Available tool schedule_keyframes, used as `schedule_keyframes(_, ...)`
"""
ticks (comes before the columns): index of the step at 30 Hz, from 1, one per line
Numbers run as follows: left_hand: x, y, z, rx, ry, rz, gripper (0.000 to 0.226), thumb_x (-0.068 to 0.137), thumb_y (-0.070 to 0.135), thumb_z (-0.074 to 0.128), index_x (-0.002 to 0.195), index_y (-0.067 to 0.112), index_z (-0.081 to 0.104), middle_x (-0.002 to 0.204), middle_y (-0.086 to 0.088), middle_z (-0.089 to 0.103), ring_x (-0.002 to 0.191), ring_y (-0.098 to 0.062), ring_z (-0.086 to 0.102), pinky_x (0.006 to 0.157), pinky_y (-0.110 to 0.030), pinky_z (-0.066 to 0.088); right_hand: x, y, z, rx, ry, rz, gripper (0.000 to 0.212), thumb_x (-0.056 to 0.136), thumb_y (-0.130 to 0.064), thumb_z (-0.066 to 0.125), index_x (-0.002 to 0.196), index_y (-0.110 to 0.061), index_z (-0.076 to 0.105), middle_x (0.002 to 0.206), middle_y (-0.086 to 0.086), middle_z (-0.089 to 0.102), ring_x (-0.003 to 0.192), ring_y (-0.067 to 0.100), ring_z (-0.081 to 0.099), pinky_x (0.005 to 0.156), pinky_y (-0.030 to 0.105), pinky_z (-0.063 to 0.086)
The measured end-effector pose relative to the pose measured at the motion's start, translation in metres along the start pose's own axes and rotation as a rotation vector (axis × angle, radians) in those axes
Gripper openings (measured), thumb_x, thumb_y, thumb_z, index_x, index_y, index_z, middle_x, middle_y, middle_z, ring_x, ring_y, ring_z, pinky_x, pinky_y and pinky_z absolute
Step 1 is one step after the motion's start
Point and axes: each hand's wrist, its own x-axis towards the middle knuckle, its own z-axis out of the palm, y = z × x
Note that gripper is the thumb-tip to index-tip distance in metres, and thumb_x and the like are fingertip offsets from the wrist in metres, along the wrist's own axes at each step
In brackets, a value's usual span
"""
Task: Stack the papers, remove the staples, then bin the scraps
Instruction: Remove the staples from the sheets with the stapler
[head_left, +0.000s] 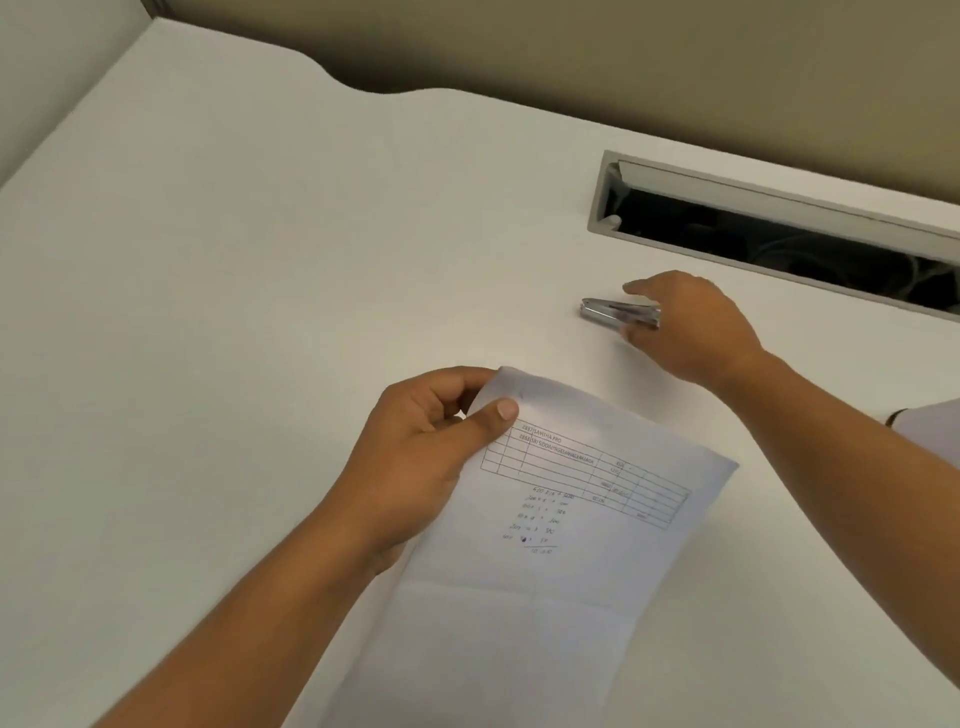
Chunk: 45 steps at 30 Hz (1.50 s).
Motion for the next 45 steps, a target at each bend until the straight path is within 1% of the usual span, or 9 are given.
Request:
schedule_keyframes(5, 0.013, -0.008, 0.002, -0.012, 0.0, -0.03, 0.015, 0.092, 0.009, 0.063, 0.097, 0.011, 0.077, 0.092, -0.011, 0.078, 0.081, -0.024, 0.074, 0.074, -0.035, 0.061, 0.004, 0.006, 0.015, -0.073, 0.067, -0.082, 0.018, 0.085, -0.026, 0.062, 0.101, -0.022, 0.069, 0.096, 0.009, 0.067, 0.084, 0.032, 0.06, 0.073, 0.043, 0.055)
schedule_keyframes(11, 0.014, -0.007, 0.008, -0.018, -0.018, -0.025, 0.02, 0.087, 0.025, 0.065, 0.088, 0.01, 0.078, 0.088, -0.012, 0.078, 0.076, -0.026, 0.072, 0.073, -0.041, 0.06, -0.003, 0.011, 0.01, 0.068, 0.104, 0.005, 0.024, 0.088, -0.028, 0.065, 0.11, -0.021, 0.071, 0.1, 0.003, 0.071, 0.086, 0.022, 0.06, 0.077, 0.03, 0.048)
schedule_keyframes(17, -0.009, 0.013, 0.012, -0.032, -0.05, 0.073, 0.024, 0.087, 0.028, 0.063, 0.085, 0.009, 0.079, 0.086, -0.012, 0.079, 0.077, -0.024, 0.073, 0.074, -0.041, 0.06, -0.068, -0.025, -0.07, 1.315, 0.031, 0.236, 0.022, 0.099, -0.016, 0.047, 0.105, -0.014, 0.068, 0.086, 0.005, 0.071, 0.079, 0.018, 0.069, 0.075, 0.031, 0.06)
schedule_keyframes(22, -0.043, 0.035, 0.014, -0.012, -0.082, 0.202, 0.02, 0.088, 0.024, 0.063, 0.087, 0.012, 0.079, 0.084, -0.008, 0.079, 0.076, -0.022, 0.074, 0.069, -0.036, 0.061, -0.136, -0.042, -0.121, 1.649, -0.118, 0.176, 0.043, 0.095, -0.035, 0.038, 0.101, -0.01, 0.072, 0.068, 0.002, 0.059, 0.055, 0.013, 0.055, 0.052, 0.022, 0.049)
schedule_keyframes(29, -0.091, 0.049, 0.019, 0.098, -0.062, 0.444, 0.013, 0.086, 0.025, 0.068, 0.091, 0.02, 0.079, 0.082, -0.005, 0.077, 0.076, -0.027, 0.072, 0.069, -0.04, 0.058, -0.224, -0.085, -0.152, 1.409, -0.126, -0.17, 0.038, 0.071, -0.05, 0.074, 0.096, -0.021, 0.075, 0.076, 0.005, 0.071, 0.067, 0.02, 0.071, 0.059, 0.026, 0.058)
schedule_keyframes(33, -0.114, 0.053, 0.02, 0.098, -0.054, 0.476, 0.012, 0.084, 0.025, 0.069, 0.089, 0.022, 0.079, 0.08, -0.002, 0.078, 0.073, -0.02, 0.072, 0.065, -0.031, 0.055, -0.253, -0.099, -0.163, 1.1, 0.051, -0.227, 0.048, 0.066, -0.068, 0.069, 0.096, -0.031, 0.071, 0.066, 0.002, 0.067, 0.056, 0.013, 0.065, 0.056, 0.019, 0.055)
schedule_keyframes(37, -0.13, 0.054, 0.021, 0.079, -0.09, 0.492, 0.013, 0.083, 0.025, 0.067, 0.088, 0.02, 0.079, 0.08, -0.001, 0.077, 0.074, -0.017, 0.07, 0.067, -0.033, 0.054, -0.271, -0.108, -0.167, 0.662, 0.248, -0.251, 0.03, 0.066, -0.063, 0.066, 0.088, -0.042, 0.068, 0.074, -0.012, 0.072, 0.066, 0.011, 0.069, 0.053, 0.025, 0.056)
schedule_keyframes(41, -0.141, 0.055, 0.023, 0.06, -0.103, 0.481, 0.015, 0.083, 0.026, 0.066, 0.087, 0.016, 0.077, 0.081, -0.006, 0.076, 0.072, -0.02, 0.069, 0.066, -0.036, 0.056, -0.281, -0.114, -0.172, 0.629, 0.286, -0.256, 0.034, 0.062, -0.061, 0.067, 0.089, -0.041, 0.068, 0.082, -0.011, 0.073, 0.072, 0.015, 0.068, 0.057, 0.031, 0.056)
schedule_keyframes(45, -0.151, 0.055, 0.023, 0.015, -0.121, 0.431, 0.016, 0.085, 0.024, 0.065, 0.089, 0.014, 0.078, 0.083, -0.006, 0.078, 0.074, -0.019, 0.072, 0.066, -0.032, 0.056, -0.287, -0.122, -0.175, 0.562, 0.309, -0.315, 0.03, 0.065, -0.059, 0.065, 0.092, -0.046, 0.069, 0.089, -0.022, 0.07, 0.08, 0.006, 0.066, 0.056, 0.011, 0.05)
